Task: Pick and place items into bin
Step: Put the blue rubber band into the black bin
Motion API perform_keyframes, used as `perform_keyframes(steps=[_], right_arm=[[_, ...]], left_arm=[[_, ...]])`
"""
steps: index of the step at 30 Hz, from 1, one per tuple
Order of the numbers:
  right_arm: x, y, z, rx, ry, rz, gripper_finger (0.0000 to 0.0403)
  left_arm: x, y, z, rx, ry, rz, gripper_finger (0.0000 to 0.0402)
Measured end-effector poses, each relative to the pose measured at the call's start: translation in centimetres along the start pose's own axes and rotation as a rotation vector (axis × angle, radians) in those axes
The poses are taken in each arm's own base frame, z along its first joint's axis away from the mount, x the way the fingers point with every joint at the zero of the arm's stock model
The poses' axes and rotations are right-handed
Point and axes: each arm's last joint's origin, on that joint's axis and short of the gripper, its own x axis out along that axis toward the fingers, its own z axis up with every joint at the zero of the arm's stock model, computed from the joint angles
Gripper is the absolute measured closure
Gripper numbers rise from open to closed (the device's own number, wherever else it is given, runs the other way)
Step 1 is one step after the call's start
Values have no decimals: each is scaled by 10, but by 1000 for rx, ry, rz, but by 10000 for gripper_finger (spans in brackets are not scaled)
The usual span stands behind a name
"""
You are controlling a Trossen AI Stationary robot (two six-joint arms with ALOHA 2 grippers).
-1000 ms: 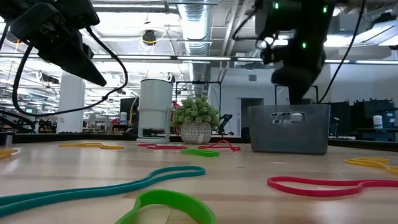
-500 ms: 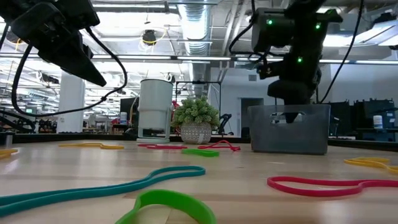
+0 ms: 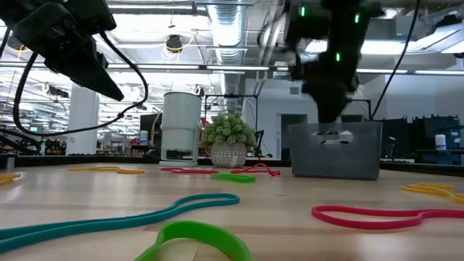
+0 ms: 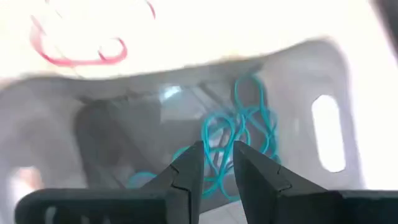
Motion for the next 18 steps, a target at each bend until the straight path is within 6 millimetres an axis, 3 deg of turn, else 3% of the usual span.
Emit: perform_keyframes(steps=[5,10,14,18], right_arm=[[-55,-3,10,16,-144,85,321],[-104,11,6,-4,-316,296,321],[-125,41,-12,-155,-375,464,321],[-129,81,-37,-339,-373,505,321]], left_arm=[[0,0,0,0,0,1,308],[0,0,0,1,0,1,308],[0,0,0,1,0,1,308],[0,0,0,2,0,1,308]])
